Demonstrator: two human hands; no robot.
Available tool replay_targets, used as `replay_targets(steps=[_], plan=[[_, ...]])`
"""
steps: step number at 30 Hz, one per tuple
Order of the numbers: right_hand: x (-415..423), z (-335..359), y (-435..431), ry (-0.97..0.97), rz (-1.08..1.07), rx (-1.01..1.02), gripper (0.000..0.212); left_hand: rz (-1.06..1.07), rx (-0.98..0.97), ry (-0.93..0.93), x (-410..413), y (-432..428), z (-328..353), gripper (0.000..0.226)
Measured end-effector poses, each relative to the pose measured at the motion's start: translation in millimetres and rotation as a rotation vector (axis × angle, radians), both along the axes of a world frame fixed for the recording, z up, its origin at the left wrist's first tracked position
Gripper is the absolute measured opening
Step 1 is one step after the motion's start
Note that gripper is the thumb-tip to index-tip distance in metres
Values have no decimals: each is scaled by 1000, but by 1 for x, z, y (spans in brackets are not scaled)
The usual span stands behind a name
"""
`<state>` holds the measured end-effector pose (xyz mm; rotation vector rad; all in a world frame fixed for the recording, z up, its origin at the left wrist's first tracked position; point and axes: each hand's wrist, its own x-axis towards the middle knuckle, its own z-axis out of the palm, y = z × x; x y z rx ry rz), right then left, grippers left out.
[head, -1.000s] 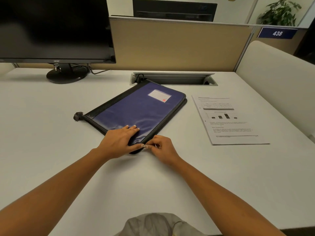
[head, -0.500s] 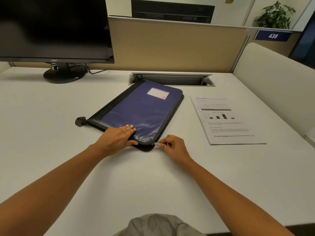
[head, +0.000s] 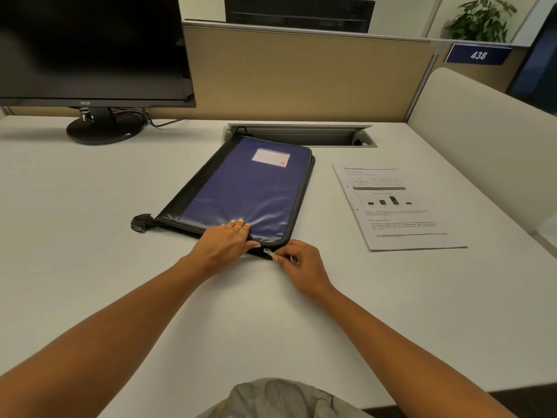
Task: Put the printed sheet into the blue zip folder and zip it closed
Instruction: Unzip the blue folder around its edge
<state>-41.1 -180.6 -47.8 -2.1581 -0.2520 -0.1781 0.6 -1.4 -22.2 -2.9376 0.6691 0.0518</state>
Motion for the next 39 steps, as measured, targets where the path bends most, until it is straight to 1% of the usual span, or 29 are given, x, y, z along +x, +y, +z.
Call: replay_targets(steps=[6,9,15,20,22,24,27,32,37,39], plan=[[-1,-2,6,-21,-29,-29,11,31,13,-22,-1,-15,1,59],[-1,-4,14,-35,-43,-59,13,43,13,-5,0,-22,1,59],[-1,-4,16,-21,-77,-84,15,63,10,-9,1,-25,0,59],[2,-2,11,6,-129,-66,14,19,-66,-114,4,-18,3,51],[4,-1,6,18,-145,-44,12,-11,-119,-129,5,-10,3,50],[5,-1,2,13,-155,-21,12,-46,-169,-97,7,-1,0,54],[7,-1,-7,-3,-185,11,14,-82,-172,-51,10,15,-2,59],[16,2,-33,-8,-304,62,13,67,-124,-5,18,39,-2,64],[22,1,-37,5,-396,96,11,76,-48,44,21,23,1,59],[21,0,-35,7,-393,114,10,79,-43,49,21,18,1,58]])
